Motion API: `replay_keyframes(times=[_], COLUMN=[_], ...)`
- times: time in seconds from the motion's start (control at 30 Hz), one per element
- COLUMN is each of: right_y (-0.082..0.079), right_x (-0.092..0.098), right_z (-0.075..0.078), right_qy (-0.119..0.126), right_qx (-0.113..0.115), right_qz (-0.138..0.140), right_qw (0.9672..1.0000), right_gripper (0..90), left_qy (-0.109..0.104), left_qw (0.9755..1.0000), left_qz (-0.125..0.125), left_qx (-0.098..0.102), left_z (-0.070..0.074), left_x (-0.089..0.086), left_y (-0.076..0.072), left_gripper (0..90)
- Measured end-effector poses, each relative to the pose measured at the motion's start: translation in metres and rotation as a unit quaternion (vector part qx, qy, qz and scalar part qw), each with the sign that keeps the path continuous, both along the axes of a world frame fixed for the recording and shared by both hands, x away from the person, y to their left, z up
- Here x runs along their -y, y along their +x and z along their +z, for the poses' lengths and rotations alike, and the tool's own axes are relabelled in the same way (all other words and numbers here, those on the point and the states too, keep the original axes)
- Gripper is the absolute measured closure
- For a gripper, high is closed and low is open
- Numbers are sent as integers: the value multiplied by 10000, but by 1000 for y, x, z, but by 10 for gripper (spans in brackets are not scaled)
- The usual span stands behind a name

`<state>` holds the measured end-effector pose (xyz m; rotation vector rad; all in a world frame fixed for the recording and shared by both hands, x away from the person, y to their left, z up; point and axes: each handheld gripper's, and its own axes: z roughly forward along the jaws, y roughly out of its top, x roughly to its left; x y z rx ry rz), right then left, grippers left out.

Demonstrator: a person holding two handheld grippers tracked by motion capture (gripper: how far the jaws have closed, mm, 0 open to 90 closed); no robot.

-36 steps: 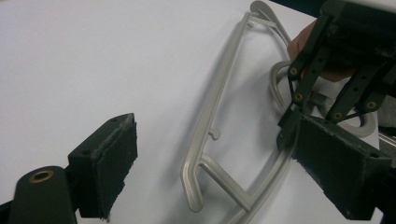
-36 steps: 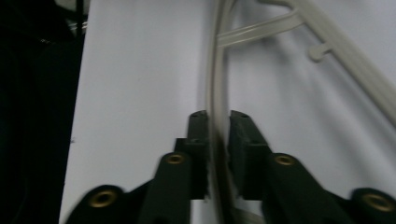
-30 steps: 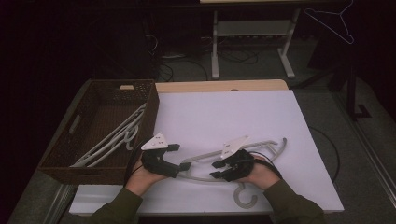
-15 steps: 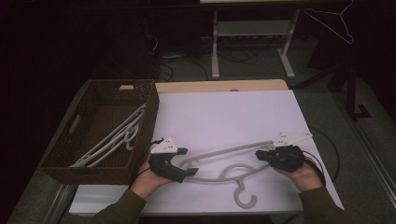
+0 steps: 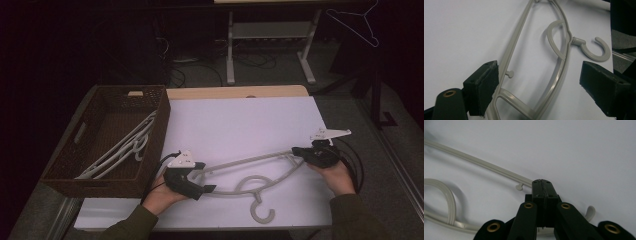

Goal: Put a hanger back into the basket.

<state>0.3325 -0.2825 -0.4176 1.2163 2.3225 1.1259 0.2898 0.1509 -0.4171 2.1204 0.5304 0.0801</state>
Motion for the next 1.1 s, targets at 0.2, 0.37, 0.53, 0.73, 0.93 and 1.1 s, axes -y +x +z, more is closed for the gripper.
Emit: replay_keyframes(times=[0.2, 0.37, 0.53, 0.73, 0.93, 1.1], right_y=[-9, -27, -34, -31, -29, -26], right_x=[-14, -56, -90, -98, -103, -105], right_z=[-1, -1, -6, -11, -13, -14], right_qy=[83, 58, -208, -364, -431, -441], right_qx=[-15, -121, -278, -303, -368, -373], right_qz=[435, 1237, 1707, 1717, 1740, 1755], right_qw=[9990, 9922, 9847, 9840, 9831, 9828], right_gripper=[897, 897, 897, 897, 898, 899], left_qy=[8, 29, 7, 55, 74, 98], left_qw=[10000, 10000, 10000, 9999, 9999, 9997], left_qz=[-26, -38, -38, -99, -140, -245], left_qx=[6, 16, 13, 2, 3, -1], left_z=[0, 0, 0, -1, -2, -2], left_x=[1, 1, 1, 4, 8, 11], left_y=[0, 1, -1, -1, -3, -4], left_gripper=[154, 154, 154, 155, 158, 181])
